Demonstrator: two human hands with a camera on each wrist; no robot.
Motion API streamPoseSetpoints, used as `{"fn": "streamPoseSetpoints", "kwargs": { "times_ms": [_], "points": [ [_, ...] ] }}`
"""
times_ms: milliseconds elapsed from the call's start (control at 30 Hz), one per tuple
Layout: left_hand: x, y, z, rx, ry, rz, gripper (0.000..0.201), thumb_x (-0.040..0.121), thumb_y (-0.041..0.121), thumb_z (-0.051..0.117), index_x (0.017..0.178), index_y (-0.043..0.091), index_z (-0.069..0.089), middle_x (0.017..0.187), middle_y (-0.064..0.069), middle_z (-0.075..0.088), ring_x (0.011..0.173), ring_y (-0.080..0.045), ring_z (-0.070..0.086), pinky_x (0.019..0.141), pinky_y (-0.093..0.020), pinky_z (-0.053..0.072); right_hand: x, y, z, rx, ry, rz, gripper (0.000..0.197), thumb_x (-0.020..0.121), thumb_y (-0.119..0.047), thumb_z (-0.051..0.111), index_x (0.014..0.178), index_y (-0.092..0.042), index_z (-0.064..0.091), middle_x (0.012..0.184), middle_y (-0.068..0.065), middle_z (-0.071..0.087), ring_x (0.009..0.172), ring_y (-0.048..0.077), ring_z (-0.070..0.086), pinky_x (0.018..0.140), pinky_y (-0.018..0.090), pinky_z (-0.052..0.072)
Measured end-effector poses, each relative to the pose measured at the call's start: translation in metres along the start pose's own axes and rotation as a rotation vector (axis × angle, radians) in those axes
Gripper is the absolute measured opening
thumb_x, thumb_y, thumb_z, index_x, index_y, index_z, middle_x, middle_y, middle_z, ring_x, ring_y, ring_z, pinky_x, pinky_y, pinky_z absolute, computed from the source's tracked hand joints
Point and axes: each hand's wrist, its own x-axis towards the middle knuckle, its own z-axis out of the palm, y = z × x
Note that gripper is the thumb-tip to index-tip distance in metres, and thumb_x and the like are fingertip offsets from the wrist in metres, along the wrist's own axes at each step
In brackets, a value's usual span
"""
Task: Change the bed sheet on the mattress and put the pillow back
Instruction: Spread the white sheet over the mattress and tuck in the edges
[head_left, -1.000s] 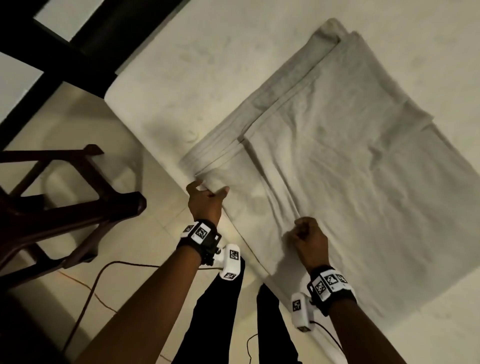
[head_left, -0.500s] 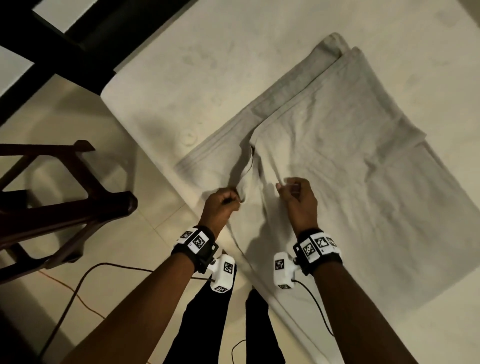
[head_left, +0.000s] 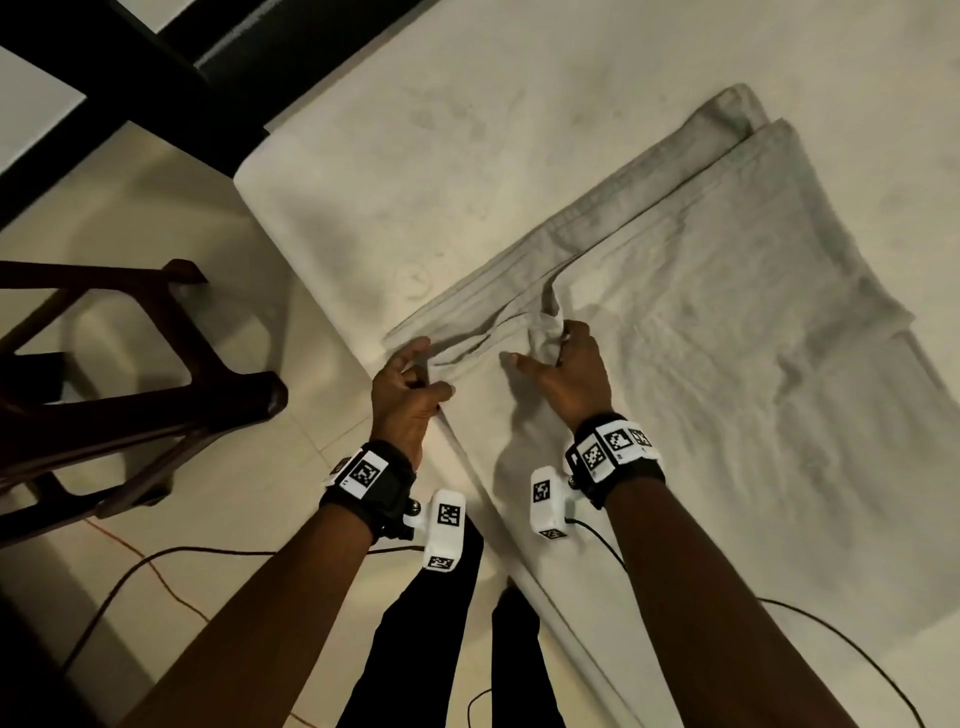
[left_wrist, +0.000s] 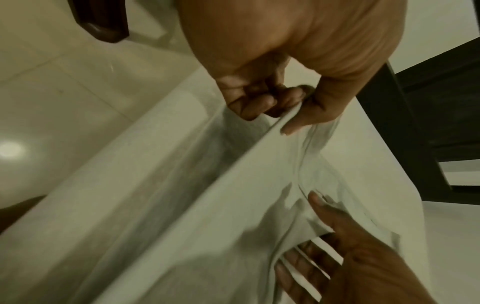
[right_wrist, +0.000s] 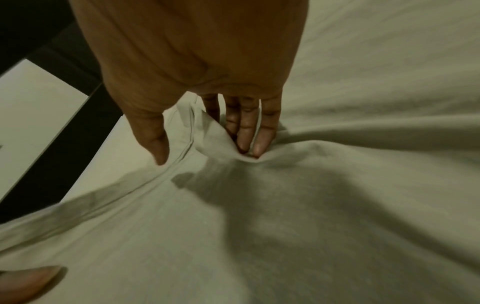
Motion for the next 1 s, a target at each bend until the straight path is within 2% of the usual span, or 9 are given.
{"fn": "streamPoseSetpoints", "kwargs": {
  "times_ms": [100, 233, 333, 400, 533, 667, 833, 933, 1000],
  "points": [
    [0.012, 0.001, -0.018, 0.194, 0.018, 0.044, 0.044, 0.073, -0.013, 0.076, 0.111, 0.009, 0.074, 0.056, 0.012, 0.05, 0.053, -0.004, 0.048, 0.057, -0.019, 0.044, 0.002, -0.002, 0.003, -0.11, 0.017, 0.0, 0.068, 0.079, -0.039, 0.081, 0.13, -0.012, 0.046, 0.118, 0.005, 0.052, 0.095, 0.018, 0.053, 0.082, 0.034, 0.048],
    [0.02, 0.0, -0.032, 0.467, 0.15, 0.259, 0.017, 0.07, 0.014, 0.09, 0.078, 0.019, 0.075, 0.082, 0.003, 0.068, 0.079, -0.006, 0.064, 0.079, -0.019, 0.05, 0.013, -0.007, 0.005, -0.296, -0.032, -0.026, 0.022, 0.092, -0.015, 0.061, 0.107, -0.001, 0.067, 0.104, 0.022, 0.064, 0.098, 0.037, 0.058, 0.075, 0.032, 0.043],
    [0.018, 0.002, -0.024, 0.491, 0.11, 0.258, 0.036, 0.064, 0.019, 0.095, 0.091, 0.015, 0.071, 0.107, -0.004, 0.066, 0.091, -0.004, 0.063, 0.076, -0.008, 0.048, 0.014, -0.015, 0.0, -0.149, 0.001, -0.013, 0.016, 0.089, -0.009, 0.062, 0.093, 0.001, 0.074, 0.087, 0.022, 0.071, 0.087, 0.037, 0.065, 0.068, 0.034, 0.047],
    [0.017, -0.001, -0.015, 0.454, 0.068, 0.168, 0.062, 0.058, 0.026, 0.099, 0.106, 0.017, 0.062, 0.11, 0.0, 0.066, 0.093, -0.013, 0.066, 0.081, -0.023, 0.057, 0.01, -0.02, -0.004, 0.028, -0.022, 0.103, 0.017, 0.083, -0.018, 0.067, 0.094, -0.009, 0.076, 0.083, 0.014, 0.072, 0.075, 0.022, 0.064, 0.065, 0.03, 0.046],
    [0.016, -0.011, -0.002, 0.746, 0.056, 0.179, 0.079, 0.056, 0.05, 0.094, 0.115, 0.024, 0.048, 0.105, 0.004, 0.068, 0.094, -0.018, 0.065, 0.082, -0.035, 0.055, -0.005, -0.011, -0.01, 0.528, 0.148, 0.312, 0.022, 0.056, -0.021, 0.067, 0.076, -0.013, 0.064, 0.077, 0.013, 0.061, 0.073, 0.022, 0.056, 0.067, 0.033, 0.044],
    [0.008, -0.005, 0.009, 0.932, 0.046, 0.226, 0.053, 0.068, 0.044, 0.089, 0.106, 0.027, 0.058, 0.094, 0.008, 0.071, 0.088, -0.016, 0.066, 0.078, -0.033, 0.054, -0.025, -0.004, -0.027, 0.72, 0.29, 0.285, 0.019, 0.068, -0.008, 0.058, 0.082, 0.002, 0.064, 0.074, 0.013, 0.06, 0.066, 0.019, 0.055, 0.058, 0.026, 0.043],
    [-0.007, -0.013, 0.015, 1.011, -0.03, 0.405, 0.023, 0.078, 0.023, 0.079, 0.072, 0.03, 0.058, 0.078, 0.011, 0.065, 0.079, -0.016, 0.065, 0.069, -0.037, 0.055, -0.033, 0.013, -0.04, 0.877, 0.375, 0.372, 0.009, 0.068, -0.007, 0.06, 0.064, -0.013, 0.054, 0.065, 0.007, 0.044, 0.059, 0.02, 0.041, 0.051, 0.025, 0.032],
    [-0.015, -0.02, 0.019, 0.932, -0.014, 0.54, 0.023, 0.075, 0.016, 0.08, 0.089, 0.022, 0.062, 0.097, 0.002, 0.064, 0.094, -0.022, 0.06, 0.082, -0.04, 0.054, -0.037, 0.019, -0.04, 0.749, 0.255, 0.293, 0.021, 0.08, -0.006, 0.067, 0.07, -0.017, 0.053, 0.073, 0.009, 0.047, 0.067, 0.02, 0.045, 0.06, 0.03, 0.04],
    [-0.016, -0.027, 0.022, 0.891, 0.018, 0.485, 0.051, 0.072, 0.018, 0.085, 0.115, 0.015, 0.058, 0.122, -0.005, 0.058, 0.115, -0.026, 0.055, 0.096, -0.033, 0.048, -0.042, 0.018, -0.037, 0.694, 0.142, 0.237, 0.016, 0.083, -0.011, 0.07, 0.078, -0.011, 0.055, 0.077, 0.011, 0.053, 0.071, 0.022, 0.051, 0.066, 0.034, 0.045]
  ]
}}
